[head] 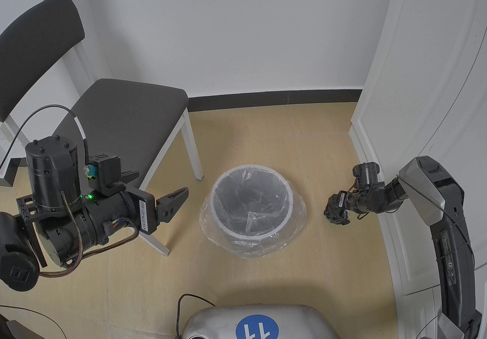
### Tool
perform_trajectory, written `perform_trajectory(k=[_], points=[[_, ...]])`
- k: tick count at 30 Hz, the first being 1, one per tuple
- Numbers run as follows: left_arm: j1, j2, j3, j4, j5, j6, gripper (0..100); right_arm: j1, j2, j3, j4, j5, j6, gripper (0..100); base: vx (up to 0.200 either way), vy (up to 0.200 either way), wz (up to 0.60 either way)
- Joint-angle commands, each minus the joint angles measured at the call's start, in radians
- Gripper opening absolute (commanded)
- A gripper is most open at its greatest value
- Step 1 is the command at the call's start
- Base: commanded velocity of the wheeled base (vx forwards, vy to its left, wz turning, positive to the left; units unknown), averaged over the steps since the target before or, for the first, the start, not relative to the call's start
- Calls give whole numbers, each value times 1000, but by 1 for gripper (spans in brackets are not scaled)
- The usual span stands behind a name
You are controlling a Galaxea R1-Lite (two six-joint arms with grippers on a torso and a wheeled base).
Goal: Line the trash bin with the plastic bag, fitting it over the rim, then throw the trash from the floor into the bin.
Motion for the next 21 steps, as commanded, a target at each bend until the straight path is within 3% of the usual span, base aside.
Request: perform_trajectory(k=[1,13,21], points=[[2,17,-3,-1,1,-1,100,7,61,-60,-1,-7,30,100,0,0,0],[5,17,3,-7,1,2,100,27,139,-150,-10,-90,84,100,0,0,0],[5,15,3,-8,2,3,100,28,167,-169,-18,-94,110,100,0,0,0]])
